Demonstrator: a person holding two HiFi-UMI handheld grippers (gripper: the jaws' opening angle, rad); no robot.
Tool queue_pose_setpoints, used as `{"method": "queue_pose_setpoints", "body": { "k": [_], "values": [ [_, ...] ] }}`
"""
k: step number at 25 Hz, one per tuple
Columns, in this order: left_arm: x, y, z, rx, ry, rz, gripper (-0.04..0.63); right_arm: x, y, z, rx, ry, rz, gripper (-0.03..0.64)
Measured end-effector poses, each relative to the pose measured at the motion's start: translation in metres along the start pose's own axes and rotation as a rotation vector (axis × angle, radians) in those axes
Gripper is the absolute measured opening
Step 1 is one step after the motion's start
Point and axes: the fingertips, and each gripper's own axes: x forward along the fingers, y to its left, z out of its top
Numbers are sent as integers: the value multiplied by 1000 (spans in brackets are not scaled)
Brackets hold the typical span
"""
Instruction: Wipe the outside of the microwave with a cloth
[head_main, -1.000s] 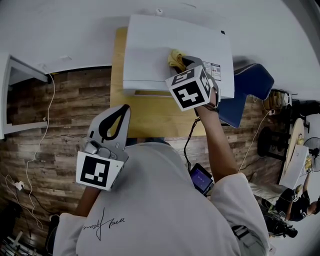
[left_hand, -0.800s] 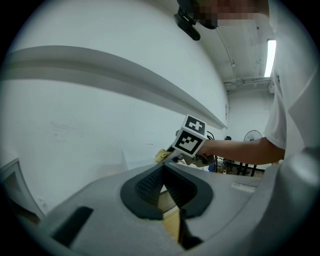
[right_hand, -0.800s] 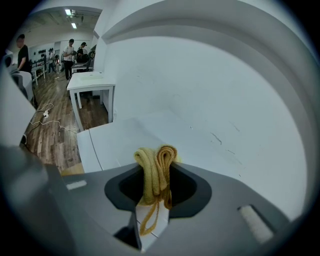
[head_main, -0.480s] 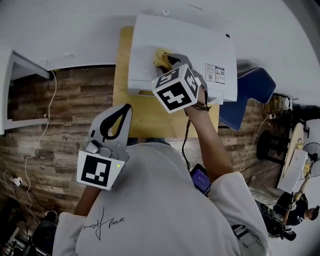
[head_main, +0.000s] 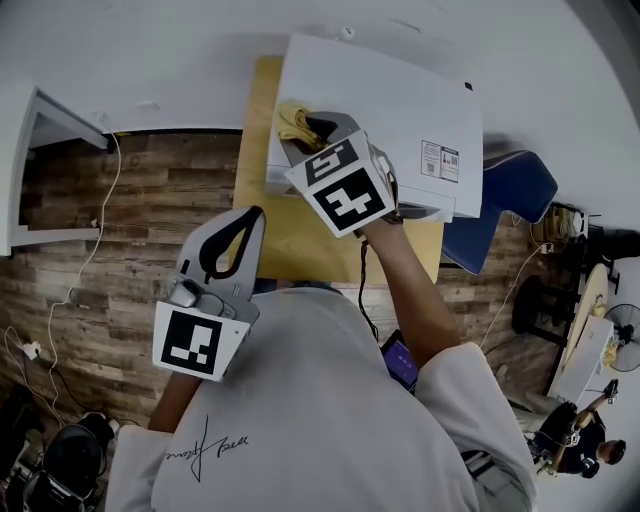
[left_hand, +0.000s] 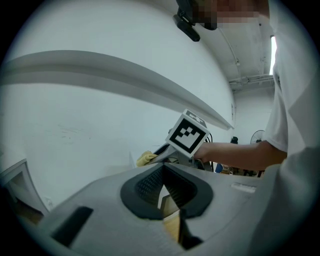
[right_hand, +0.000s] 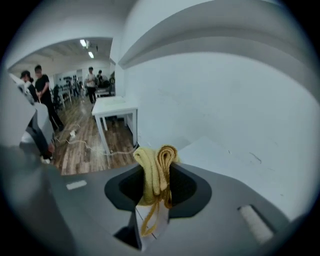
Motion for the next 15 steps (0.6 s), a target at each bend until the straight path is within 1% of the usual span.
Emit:
{"method": "queue_pose_setpoints", "body": {
  "k": [2,4,6,8,15],
  "values": [
    [0,3,0,-6,0,10,-11,-8,4,12,68,-96,67,121],
    [1,6,-1,-8,3,15,-11,-18,-1,17,121,-162,93,121],
    [4,8,-1,-2,3,10,-11,-29,-8,17,156,-196,103,121],
    [8,8,1,-1,-2,3,-11,-38,-14,14,179,-213,103,121],
    [19,-6,2,26,-1,-54,-11,-74,-35,-5,261,-264,49,121]
  ]
}}
